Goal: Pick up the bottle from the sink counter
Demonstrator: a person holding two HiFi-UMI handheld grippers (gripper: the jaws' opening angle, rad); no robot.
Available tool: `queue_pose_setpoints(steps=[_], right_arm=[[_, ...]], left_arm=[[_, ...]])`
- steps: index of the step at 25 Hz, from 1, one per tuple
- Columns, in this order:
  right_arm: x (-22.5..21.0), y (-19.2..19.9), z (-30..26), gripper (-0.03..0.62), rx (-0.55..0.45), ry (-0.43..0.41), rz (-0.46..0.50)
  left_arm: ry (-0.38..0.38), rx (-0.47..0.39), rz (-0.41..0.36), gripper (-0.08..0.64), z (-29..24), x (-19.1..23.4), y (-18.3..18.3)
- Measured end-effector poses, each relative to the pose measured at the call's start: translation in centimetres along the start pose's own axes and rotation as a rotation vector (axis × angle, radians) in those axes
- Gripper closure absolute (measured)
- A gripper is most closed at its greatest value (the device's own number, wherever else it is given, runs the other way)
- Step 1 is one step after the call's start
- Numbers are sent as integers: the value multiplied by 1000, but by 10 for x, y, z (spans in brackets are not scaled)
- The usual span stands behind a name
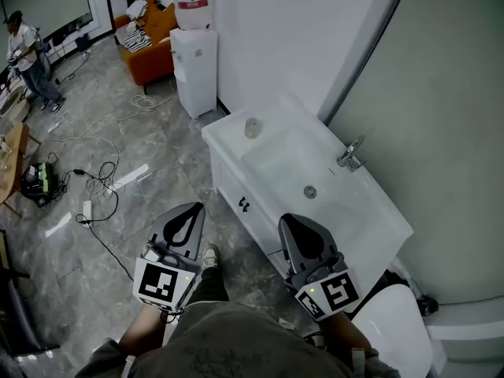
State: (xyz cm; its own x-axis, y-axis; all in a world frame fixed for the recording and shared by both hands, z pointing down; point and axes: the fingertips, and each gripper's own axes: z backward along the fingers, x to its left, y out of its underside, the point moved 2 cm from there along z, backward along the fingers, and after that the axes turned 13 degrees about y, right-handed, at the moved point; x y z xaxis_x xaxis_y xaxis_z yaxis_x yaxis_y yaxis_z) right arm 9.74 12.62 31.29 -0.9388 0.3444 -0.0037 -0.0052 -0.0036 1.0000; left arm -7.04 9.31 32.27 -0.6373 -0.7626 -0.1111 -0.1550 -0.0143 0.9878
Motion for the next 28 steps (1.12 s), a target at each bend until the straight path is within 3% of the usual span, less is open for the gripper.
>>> queue_pose_setpoints(steps=[16, 17, 19, 20, 28], right_arm=[[-27, -6, -209, 554, 29, 120, -2], [-29, -6, -220, 543, 31, 124, -4], [-35, -6, -243, 424, 34, 129, -3], [-38, -5, -253, 400, 37, 131, 0], [-70, 20, -326, 340, 81, 140, 52]], left_arm=[[100, 8, 19, 543, -98, 188, 5], [99, 8, 23, 543, -102, 198, 6], [96, 6, 24, 543, -110, 218, 7], [98, 4, 20, 543, -114, 226, 7], [131, 10, -5, 543, -159, 261, 16]])
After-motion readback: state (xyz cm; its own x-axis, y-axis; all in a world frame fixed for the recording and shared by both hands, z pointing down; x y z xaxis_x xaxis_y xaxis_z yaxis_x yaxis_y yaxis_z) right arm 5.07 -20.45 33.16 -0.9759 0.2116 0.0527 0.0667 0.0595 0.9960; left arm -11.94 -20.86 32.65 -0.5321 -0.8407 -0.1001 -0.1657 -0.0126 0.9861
